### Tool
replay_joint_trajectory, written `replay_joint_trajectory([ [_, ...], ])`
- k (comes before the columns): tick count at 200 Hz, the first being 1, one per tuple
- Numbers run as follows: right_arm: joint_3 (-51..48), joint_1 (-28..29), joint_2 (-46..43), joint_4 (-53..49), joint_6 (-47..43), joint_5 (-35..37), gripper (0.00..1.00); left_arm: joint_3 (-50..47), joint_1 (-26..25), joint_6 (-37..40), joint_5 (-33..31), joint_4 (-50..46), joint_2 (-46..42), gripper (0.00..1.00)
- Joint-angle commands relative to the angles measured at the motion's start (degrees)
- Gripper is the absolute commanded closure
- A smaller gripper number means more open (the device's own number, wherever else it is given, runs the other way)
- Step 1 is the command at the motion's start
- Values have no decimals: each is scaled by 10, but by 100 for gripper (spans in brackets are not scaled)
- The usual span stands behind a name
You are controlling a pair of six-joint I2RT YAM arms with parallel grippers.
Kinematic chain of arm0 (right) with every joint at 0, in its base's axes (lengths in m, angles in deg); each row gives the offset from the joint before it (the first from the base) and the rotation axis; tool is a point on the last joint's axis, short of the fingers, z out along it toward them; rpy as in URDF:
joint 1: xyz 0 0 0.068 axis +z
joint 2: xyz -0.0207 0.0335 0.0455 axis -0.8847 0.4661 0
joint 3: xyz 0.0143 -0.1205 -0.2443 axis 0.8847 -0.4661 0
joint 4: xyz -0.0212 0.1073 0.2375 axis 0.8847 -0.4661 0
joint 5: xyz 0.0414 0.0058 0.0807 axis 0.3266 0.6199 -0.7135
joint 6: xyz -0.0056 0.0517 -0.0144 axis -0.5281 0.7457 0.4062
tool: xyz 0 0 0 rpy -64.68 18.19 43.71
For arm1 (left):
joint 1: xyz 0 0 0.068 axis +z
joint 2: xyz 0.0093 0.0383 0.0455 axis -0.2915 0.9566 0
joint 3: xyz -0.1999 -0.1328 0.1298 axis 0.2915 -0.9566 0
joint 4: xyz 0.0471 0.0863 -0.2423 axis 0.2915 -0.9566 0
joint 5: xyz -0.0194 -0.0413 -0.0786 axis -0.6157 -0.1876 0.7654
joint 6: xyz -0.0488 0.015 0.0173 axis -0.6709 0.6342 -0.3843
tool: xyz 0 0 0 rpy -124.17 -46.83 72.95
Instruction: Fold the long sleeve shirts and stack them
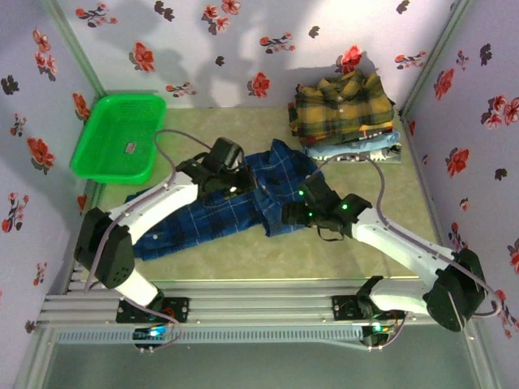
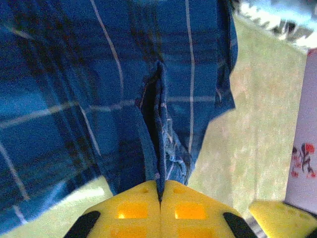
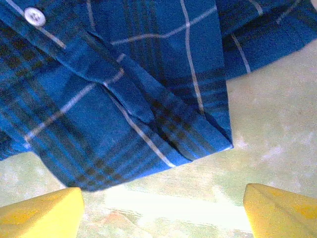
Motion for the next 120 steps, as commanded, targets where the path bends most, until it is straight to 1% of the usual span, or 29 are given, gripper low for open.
replay_joint_trajectory([
  [1,45,-3,24,-13,-24,18,14,11,41,27,-45,-22,-36,100],
  [47,117,-3,107,-11,-45,-1,14,-19,149,79,-71,-42,-111,100],
  [75,151,-4,150,-4,-54,-14,13,-61,203,95,-79,-47,-162,100],
  [95,176,-4,183,-3,-66,-15,12,-96,226,98,-82,-45,-192,100],
  [120,213,-13,227,-13,-76,-20,12,-138,241,101,-98,-44,-231,100],
])
